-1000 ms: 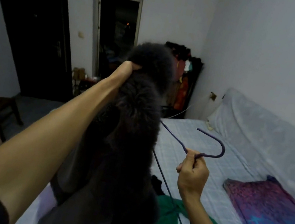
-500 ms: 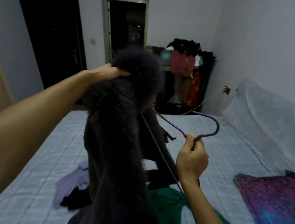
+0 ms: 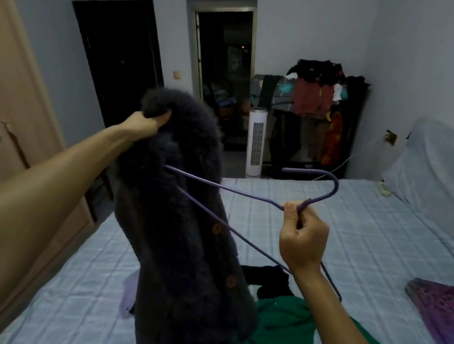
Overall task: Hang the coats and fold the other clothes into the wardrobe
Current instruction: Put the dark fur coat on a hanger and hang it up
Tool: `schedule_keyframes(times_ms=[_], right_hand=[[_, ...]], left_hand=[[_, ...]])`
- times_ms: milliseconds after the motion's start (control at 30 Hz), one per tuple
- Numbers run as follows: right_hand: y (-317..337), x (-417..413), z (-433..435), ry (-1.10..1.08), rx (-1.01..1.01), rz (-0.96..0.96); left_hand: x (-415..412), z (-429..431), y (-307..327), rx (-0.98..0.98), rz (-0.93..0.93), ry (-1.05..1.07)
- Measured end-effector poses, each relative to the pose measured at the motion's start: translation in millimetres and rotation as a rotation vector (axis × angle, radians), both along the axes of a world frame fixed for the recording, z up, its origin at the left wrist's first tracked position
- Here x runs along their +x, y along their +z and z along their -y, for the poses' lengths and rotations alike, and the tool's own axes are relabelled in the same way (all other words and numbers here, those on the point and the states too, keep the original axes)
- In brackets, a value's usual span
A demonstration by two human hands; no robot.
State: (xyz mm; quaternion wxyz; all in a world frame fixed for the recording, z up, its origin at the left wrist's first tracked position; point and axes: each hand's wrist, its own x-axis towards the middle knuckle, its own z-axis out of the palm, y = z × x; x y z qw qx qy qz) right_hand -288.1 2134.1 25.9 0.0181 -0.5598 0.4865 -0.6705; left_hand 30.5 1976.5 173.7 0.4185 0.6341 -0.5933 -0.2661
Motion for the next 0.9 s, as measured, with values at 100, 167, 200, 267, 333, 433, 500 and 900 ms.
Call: schedule_keyframes(times_ms=[100, 167, 200, 267, 333, 433, 500, 900], right_hand=[[4, 6, 7, -0.111, 0.021, -0.028], [6, 4, 13, -0.197, 0.015, 0.023], [7, 2, 16, -0.22, 0.012, 0.03], [6, 2, 19, -0.202, 0.014, -0.022], [5, 11, 19, -0.165, 0.018, -0.147], [6, 45, 28, -0.151, 0.028, -0.309], [9, 71, 35, -0.087, 0.041, -0.271], [51, 85, 68, 0.288, 0.268, -0.23]], left_hand=[[-23, -46, 15, -0.009, -0.023, -0.086], [-15, -48, 17, -0.031, -0.061, -0.098], [-7, -44, 16, -0.048, -0.087, -0.094], [7, -40, 14, -0.069, -0.108, -0.098], [12, -32, 12, -0.06, -0.137, -0.129], [4, -24, 10, -0.041, -0.096, -0.242], [-12, -23, 10, -0.02, -0.022, -0.375], [-75, -25, -15, 0.024, 0.182, -0.86]])
